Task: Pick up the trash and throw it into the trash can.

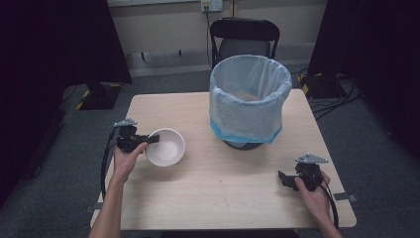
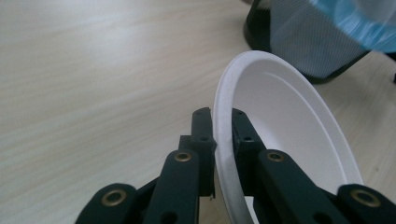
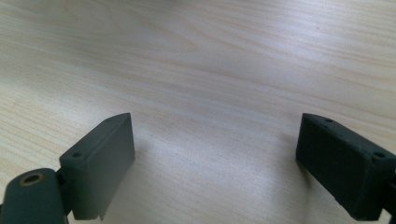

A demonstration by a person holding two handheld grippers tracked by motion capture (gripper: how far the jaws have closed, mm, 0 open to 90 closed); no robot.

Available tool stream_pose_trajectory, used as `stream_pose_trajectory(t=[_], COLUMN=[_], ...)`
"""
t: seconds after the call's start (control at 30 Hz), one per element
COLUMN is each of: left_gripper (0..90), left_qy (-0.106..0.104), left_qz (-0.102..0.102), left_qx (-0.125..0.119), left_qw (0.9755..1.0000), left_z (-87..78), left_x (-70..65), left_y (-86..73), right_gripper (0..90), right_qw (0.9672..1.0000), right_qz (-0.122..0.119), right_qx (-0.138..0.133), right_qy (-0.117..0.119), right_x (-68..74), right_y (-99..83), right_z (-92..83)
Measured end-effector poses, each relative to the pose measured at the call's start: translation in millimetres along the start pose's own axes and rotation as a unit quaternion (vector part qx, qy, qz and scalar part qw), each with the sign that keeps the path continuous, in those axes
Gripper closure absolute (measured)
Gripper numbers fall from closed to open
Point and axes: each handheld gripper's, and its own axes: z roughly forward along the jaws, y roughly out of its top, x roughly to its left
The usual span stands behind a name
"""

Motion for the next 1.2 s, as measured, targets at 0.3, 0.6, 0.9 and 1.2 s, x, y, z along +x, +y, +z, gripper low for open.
stream_pose_trajectory(t=[0.3,0.6,0.9,1.2], left_gripper=[83.2,83.1,83.1,83.1], left_qy=[-0.023,-0.026,-0.035,-0.042], left_qz=[0.005,0.018,0.050,0.072], left_qx=[-0.039,-0.056,-0.100,-0.127], left_qw=[0.9990,0.9979,0.9932,0.9883], left_z=[-11.0,-18.7,-31.0,-38.1], left_x=[-18.6,-34.1,-59.4,-80.8], left_y=[21.1,40.8,67.2,99.6], right_gripper=[10.8,10.8,10.8,10.8], right_qw=[1.0000,1.0000,1.0000,1.0000], right_qz=[0.000,0.000,0.000,0.000], right_qx=[0.000,0.000,0.000,0.000], right_qy=[0.000,0.000,0.000,0.000], right_x=[0.0,0.0,0.0,0.0], right_y=[0.0,0.0,0.0,0.0], right_z=[0.0,0.0,0.0,0.0])
